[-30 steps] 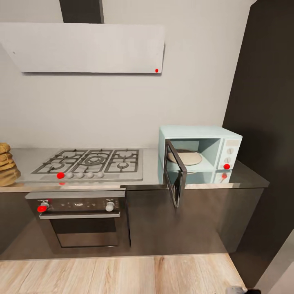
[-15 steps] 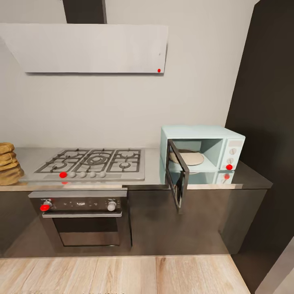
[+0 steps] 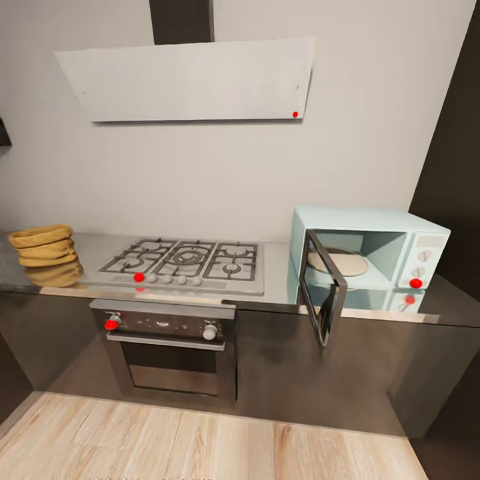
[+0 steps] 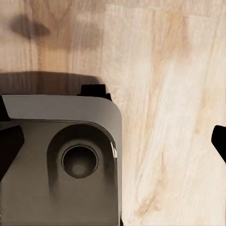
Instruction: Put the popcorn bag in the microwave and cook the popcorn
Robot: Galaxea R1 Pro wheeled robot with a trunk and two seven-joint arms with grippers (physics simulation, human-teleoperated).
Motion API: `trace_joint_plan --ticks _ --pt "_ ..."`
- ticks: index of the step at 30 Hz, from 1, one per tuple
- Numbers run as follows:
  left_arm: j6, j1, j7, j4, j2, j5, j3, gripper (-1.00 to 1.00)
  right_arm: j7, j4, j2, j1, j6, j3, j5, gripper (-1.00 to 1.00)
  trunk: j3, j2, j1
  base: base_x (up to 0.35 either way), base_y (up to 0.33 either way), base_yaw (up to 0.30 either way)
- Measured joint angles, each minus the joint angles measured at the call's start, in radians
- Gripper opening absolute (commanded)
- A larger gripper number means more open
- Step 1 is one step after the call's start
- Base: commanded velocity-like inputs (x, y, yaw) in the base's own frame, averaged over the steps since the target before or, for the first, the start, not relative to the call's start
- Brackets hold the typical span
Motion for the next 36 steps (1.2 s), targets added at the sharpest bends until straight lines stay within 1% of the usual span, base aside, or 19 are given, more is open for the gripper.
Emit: trace_joint_plan --ticks 9,27,36 --pt "0.005 0.000 0.003 0.001 -0.002 -0.010 -0.005 1.00 0.000 0.000 0.001 0.000 0.002 0.000 0.000 1.00 0.002 0.000 0.000 0.000 0.000 0.276" --pt "-0.001 0.000 0.005 0.001 -0.002 -0.007 -0.003 1.00 0.000 0.000 0.001 0.000 0.000 0.000 0.001 1.00 0.010 0.000 0.000 0.000 0.000 0.276" --pt "-0.001 0.000 0.005 0.000 -0.002 -0.012 -0.004 1.00 -0.001 0.000 0.001 0.000 -0.011 0.000 -0.001 1.00 0.015 0.000 0.000 0.000 0.000 0.276"
